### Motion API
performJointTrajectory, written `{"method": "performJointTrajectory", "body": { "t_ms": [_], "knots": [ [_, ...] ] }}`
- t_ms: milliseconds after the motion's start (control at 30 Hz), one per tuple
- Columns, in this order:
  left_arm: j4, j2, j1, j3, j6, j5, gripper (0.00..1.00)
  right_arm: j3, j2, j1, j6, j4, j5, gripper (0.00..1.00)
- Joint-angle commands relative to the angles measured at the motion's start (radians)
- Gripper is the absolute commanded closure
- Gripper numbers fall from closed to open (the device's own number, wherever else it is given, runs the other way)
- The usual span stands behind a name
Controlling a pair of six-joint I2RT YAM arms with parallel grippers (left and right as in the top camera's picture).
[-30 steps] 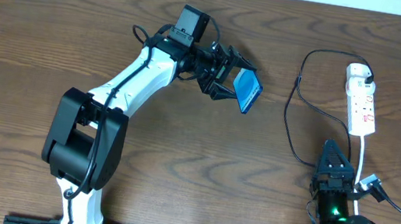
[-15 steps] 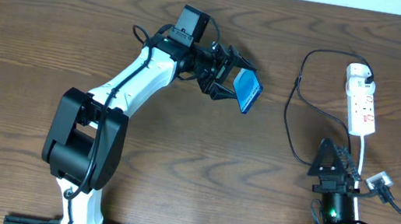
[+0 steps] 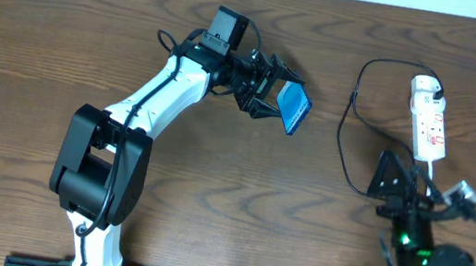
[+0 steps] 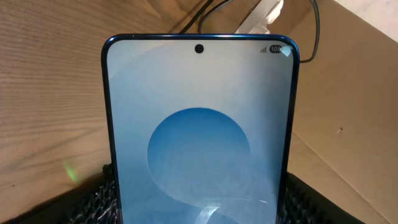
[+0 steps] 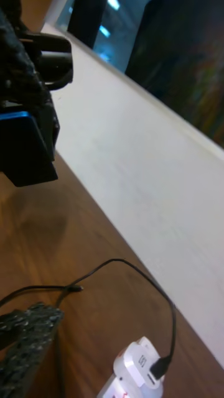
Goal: Plug charger to phone and switch on socket
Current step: 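Reach the right gripper to the phone and grasp its edge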
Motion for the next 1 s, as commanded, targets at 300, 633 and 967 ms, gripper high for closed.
{"method": "performJointTrajectory", "body": {
  "t_ms": [300, 633, 967],
  "knots": [
    [0.006, -0.028, 0.004, 0.003, 0.01, 0.043, 0.31, 0.561, 0.484, 0.087, -0.067, -0.423, -0.056, 0.01],
    [0.006, -0.028, 0.004, 0.002, 0.01, 0.043, 0.31, 0.837, 0.67, 0.27, -0.103, -0.655, -0.06, 0.01],
    [0.006, -0.028, 0.004, 0.002, 0.015, 0.043, 0.31, 0.835, 0.721, 0.272, -0.089, -0.691, -0.033, 0.01]
  ]
}}
